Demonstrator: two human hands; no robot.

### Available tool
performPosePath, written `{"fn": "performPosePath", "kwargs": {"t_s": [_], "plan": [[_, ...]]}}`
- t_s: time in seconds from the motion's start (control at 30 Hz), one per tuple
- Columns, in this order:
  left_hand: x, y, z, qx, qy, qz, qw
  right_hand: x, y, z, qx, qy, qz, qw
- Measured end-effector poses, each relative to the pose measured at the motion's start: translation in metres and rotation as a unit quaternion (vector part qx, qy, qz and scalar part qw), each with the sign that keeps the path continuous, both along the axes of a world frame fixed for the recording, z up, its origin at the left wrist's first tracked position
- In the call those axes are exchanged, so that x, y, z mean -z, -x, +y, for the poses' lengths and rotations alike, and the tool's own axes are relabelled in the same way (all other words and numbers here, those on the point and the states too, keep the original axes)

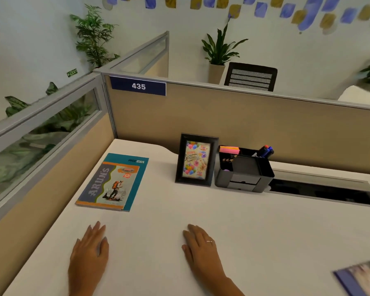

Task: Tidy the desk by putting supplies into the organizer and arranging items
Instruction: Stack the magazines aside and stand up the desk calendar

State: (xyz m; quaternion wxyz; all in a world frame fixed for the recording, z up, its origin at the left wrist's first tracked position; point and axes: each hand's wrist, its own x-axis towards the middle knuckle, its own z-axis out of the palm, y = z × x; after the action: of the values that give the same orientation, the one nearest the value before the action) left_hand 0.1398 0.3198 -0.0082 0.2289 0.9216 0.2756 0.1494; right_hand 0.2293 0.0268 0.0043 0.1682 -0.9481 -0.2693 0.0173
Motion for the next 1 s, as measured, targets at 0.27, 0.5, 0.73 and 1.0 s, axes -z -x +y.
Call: {"fn": "performPosePath", "kwargs": {"t_s": [0.27, 0.5, 0.73, 1.0], "plan": [[0.005, 0.028, -0.116, -0.006, -0.066, 0.028, 0.997, 0.002, 0.037, -0.115, 0.004, 0.038, 0.004, 0.999], [0.005, 0.049, -0.258, 0.060, -0.054, -0.007, 0.997, -0.004, 0.059, -0.258, 0.038, -0.017, -0.091, 0.995], [0.008, 0.054, -0.371, 0.156, -0.012, 0.006, 0.988, -0.012, 0.065, -0.418, 0.319, -0.004, -0.052, 0.946], [0.005, 0.070, -0.430, 0.187, -0.032, 0.022, 0.982, -0.023, 0.066, -0.508, 0.531, 0.038, 0.097, 0.841]]}}
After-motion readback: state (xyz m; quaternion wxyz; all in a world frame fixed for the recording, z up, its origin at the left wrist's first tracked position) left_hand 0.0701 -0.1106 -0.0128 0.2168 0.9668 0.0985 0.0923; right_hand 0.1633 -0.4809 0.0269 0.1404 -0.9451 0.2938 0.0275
